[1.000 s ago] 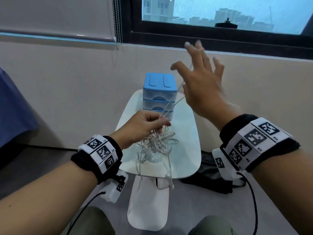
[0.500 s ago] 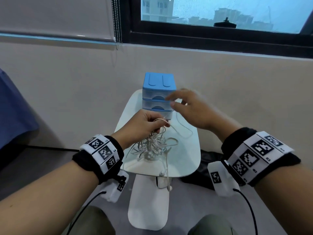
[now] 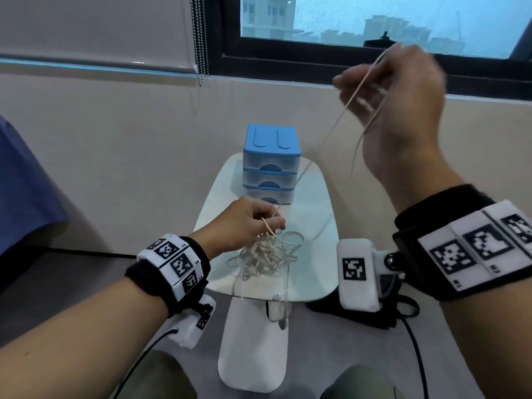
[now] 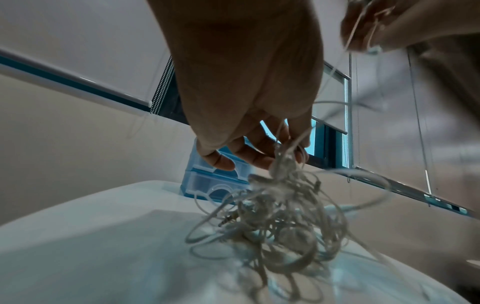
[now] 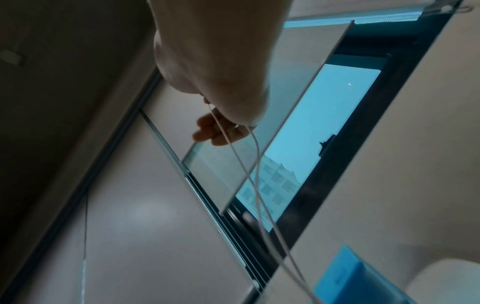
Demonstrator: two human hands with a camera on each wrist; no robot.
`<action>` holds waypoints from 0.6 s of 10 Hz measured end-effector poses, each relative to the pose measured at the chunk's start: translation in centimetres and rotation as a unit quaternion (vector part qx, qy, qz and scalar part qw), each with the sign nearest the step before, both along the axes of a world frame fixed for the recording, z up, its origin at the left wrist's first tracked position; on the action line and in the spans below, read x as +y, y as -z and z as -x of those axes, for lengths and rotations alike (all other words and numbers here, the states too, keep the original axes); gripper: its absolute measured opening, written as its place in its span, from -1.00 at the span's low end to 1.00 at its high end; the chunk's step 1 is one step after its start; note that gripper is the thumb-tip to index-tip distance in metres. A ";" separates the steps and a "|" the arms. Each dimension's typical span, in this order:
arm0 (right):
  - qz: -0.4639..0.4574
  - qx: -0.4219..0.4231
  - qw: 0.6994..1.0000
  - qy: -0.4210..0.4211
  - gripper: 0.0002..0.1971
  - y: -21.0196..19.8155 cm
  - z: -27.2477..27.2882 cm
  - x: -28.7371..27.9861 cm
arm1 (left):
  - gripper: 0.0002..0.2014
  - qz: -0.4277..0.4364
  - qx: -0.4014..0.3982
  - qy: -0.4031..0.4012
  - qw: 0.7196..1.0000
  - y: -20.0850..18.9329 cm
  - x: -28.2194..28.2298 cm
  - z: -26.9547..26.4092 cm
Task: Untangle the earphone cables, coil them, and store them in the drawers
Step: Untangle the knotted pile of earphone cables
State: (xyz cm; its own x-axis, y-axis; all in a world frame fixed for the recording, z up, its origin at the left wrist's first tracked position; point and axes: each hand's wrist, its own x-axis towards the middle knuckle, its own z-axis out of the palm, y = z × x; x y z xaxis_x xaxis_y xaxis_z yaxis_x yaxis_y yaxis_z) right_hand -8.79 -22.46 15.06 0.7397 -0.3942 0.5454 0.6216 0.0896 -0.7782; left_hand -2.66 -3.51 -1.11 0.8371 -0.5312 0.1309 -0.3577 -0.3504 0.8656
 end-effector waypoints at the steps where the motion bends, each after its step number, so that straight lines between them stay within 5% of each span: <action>1: -0.027 -0.059 0.997 0.045 -0.80 -1.7 0.3 -1.2 | -0.79 -0.014 -0.002 0.003 1.000 0.2 0.2 -0.1; 2: -0.004 -0.123 0.984 0.129 -0.82 -6.0 -2.0 -12.1 | -0.78 -0.020 0.005 0.005 1.000 0.6 0.5 -0.3; 3: 0.050 -0.183 0.963 0.191 -0.84 -9.4 -4.2 -16.6 | -0.80 -0.032 0.018 0.006 0.999 0.9 0.6 -0.4; 4: 0.099 -0.199 0.944 0.242 -0.85 -9.5 -6.4 -16.5 | -0.80 -0.045 0.026 0.009 0.999 0.8 0.4 -0.2; 5: 0.142 -0.176 0.931 0.288 -0.85 -5.3 -3.9 -12.5 | -0.80 -0.049 0.023 0.001 0.999 0.5 0.3 -0.1; 6: 0.227 -0.220 0.875 0.367 -0.87 -0.2 0.0 -6.0 | -0.77 -0.051 0.023 -0.006 0.998 0.4 0.5 -0.1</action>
